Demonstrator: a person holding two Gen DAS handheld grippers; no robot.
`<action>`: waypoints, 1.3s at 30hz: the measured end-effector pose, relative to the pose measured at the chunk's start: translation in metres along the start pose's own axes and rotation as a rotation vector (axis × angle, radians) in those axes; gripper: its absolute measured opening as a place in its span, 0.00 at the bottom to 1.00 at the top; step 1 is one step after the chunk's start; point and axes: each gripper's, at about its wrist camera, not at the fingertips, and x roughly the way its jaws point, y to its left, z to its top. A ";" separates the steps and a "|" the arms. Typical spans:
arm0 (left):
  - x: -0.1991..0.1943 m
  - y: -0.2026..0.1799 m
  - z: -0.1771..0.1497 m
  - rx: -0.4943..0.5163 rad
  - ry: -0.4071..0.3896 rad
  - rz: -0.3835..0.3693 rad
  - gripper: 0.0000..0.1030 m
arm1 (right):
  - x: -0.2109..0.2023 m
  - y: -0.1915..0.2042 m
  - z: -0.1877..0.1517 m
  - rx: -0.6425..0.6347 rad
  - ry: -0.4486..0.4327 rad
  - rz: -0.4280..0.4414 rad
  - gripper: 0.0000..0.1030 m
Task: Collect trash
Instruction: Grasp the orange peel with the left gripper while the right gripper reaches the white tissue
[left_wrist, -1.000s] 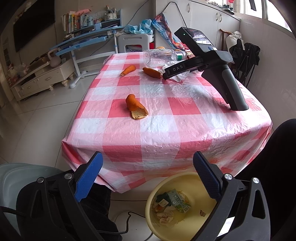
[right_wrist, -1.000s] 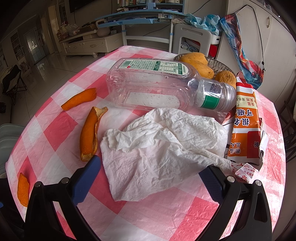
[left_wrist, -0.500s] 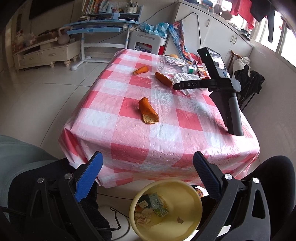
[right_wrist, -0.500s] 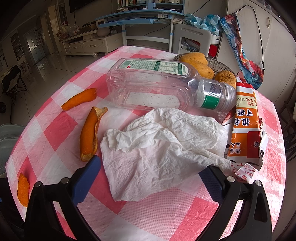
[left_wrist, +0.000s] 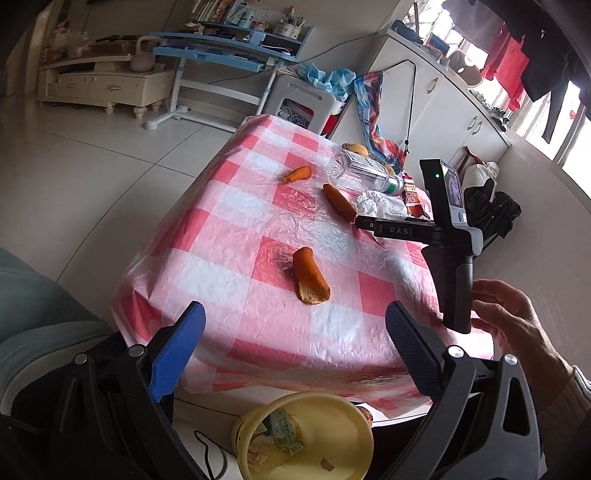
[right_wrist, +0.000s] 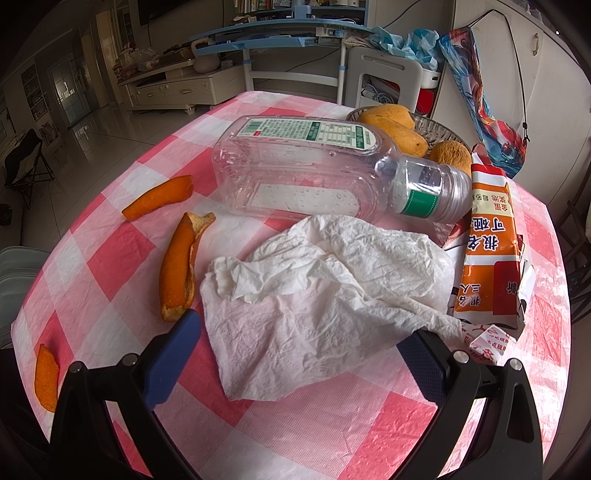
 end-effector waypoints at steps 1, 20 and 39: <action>0.006 -0.002 0.004 0.010 0.006 0.007 0.92 | 0.000 0.000 0.000 0.000 0.000 0.000 0.94; 0.099 -0.033 0.034 0.165 0.088 0.049 0.15 | -0.085 -0.051 -0.008 0.208 -0.179 -0.013 0.94; 0.084 -0.031 0.034 0.133 0.056 -0.020 0.15 | 0.014 -0.017 0.026 0.187 0.000 -0.023 0.90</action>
